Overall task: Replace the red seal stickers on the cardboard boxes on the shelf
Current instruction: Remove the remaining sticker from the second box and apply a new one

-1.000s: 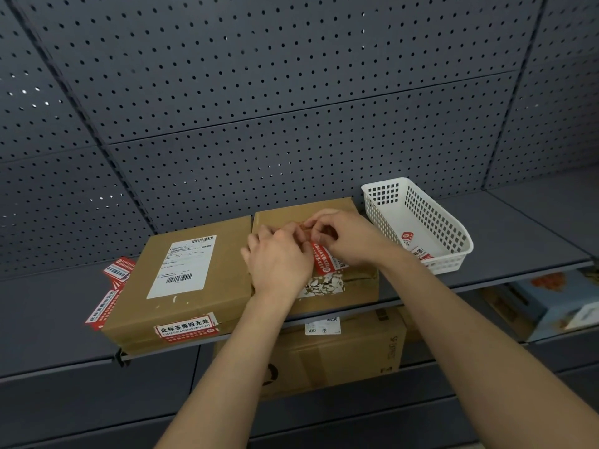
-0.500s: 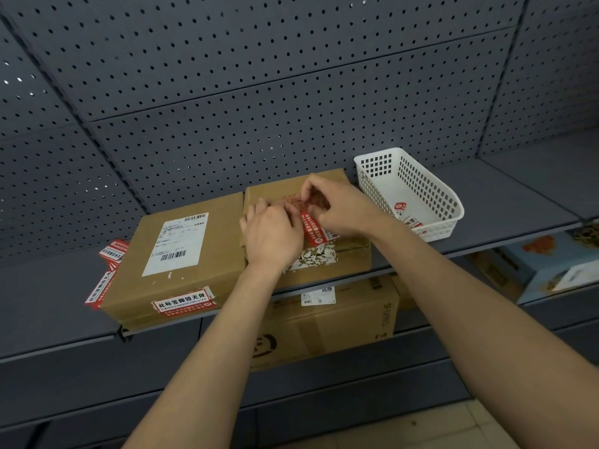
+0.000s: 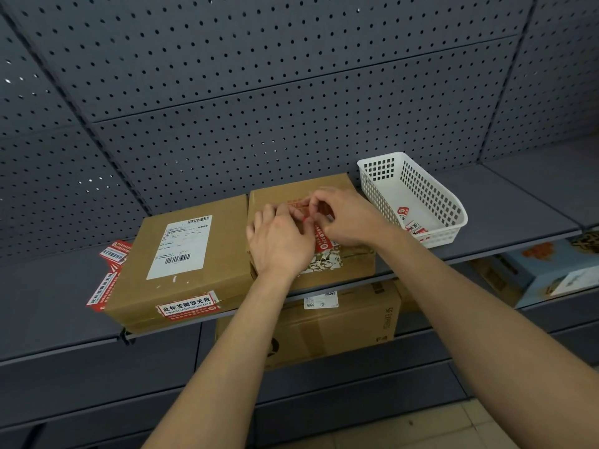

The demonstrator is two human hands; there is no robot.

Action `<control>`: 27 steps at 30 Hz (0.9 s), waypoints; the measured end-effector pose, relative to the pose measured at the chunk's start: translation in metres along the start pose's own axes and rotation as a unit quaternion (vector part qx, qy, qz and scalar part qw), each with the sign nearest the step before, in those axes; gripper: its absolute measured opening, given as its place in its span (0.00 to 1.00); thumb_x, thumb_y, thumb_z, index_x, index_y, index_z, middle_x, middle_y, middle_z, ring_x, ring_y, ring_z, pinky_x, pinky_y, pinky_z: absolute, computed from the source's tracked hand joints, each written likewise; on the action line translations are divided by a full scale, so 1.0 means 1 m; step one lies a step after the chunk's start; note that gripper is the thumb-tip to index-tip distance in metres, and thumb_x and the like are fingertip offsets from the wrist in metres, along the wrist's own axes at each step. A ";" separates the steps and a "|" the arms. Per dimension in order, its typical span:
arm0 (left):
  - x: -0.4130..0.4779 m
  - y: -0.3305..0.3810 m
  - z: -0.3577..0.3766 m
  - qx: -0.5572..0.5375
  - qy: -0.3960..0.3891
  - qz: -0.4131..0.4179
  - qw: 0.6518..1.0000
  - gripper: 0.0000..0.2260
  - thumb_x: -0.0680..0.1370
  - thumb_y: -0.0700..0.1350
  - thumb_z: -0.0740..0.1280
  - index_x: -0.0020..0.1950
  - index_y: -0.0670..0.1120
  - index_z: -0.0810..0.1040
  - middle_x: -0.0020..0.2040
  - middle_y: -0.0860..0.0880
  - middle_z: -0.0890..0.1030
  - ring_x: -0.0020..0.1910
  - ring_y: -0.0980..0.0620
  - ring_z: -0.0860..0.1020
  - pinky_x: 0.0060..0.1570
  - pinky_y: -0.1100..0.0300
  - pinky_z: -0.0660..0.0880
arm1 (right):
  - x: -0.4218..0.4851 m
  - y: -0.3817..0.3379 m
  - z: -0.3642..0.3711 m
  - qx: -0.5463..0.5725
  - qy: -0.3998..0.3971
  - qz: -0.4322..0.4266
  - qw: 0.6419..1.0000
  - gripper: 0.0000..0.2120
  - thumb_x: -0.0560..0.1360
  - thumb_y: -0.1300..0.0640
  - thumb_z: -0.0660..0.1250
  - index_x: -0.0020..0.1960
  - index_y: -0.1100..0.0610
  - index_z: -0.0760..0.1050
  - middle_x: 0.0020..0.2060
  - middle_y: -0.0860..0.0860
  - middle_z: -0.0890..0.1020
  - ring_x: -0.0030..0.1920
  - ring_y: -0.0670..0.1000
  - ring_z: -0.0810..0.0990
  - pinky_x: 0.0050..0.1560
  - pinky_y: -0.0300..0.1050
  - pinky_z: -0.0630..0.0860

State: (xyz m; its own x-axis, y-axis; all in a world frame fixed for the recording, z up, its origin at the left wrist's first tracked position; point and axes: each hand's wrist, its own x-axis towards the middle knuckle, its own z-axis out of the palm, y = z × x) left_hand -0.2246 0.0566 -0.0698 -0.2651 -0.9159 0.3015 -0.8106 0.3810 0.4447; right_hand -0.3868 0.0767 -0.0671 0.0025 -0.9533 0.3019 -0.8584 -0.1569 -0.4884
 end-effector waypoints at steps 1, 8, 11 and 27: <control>0.001 0.001 0.000 0.000 -0.002 -0.004 1.000 0.08 0.83 0.57 0.65 0.57 0.56 0.80 0.67 0.51 0.76 0.72 0.46 0.70 0.76 0.45 0.62 | 0.000 0.000 0.000 -0.001 0.002 0.000 1.000 0.05 0.77 0.61 0.68 0.48 0.51 0.78 0.61 0.45 0.84 0.54 0.42 0.80 0.53 0.40 0.75; 0.005 0.002 -0.002 -0.011 -0.034 -0.021 0.999 0.06 0.83 0.55 0.65 0.57 0.58 0.80 0.68 0.51 0.74 0.73 0.46 0.68 0.74 0.47 0.60 | -0.011 -0.002 0.007 -0.034 0.088 -0.022 0.995 0.06 0.79 0.58 0.60 0.54 0.53 0.74 0.46 0.48 0.81 0.45 0.50 0.78 0.46 0.52 0.77; 0.005 0.002 -0.004 -0.021 -0.042 -0.019 0.999 0.05 0.84 0.56 0.65 0.56 0.59 0.79 0.67 0.52 0.73 0.73 0.46 0.68 0.74 0.47 0.60 | -0.016 -0.002 0.013 -0.064 0.129 0.000 0.990 0.10 0.78 0.56 0.56 0.52 0.56 0.75 0.46 0.52 0.82 0.46 0.54 0.78 0.47 0.57 0.79; 0.003 0.000 0.000 -0.036 -0.027 0.005 0.999 0.04 0.84 0.58 0.66 0.54 0.60 0.76 0.67 0.52 0.73 0.74 0.46 0.67 0.75 0.45 0.58 | -0.017 0.007 -0.005 0.067 0.095 0.105 0.988 0.12 0.81 0.61 0.66 0.53 0.49 0.86 0.55 0.44 0.87 0.51 0.46 0.84 0.50 0.46 0.85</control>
State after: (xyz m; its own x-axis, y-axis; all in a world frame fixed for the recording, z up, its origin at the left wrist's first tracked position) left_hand -0.2250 0.0534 -0.0687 -0.3034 -0.9164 0.2612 -0.7678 0.3974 0.5025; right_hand -0.3958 0.0927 -0.0716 -0.2756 -0.9050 0.3242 -0.7544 -0.0054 -0.6564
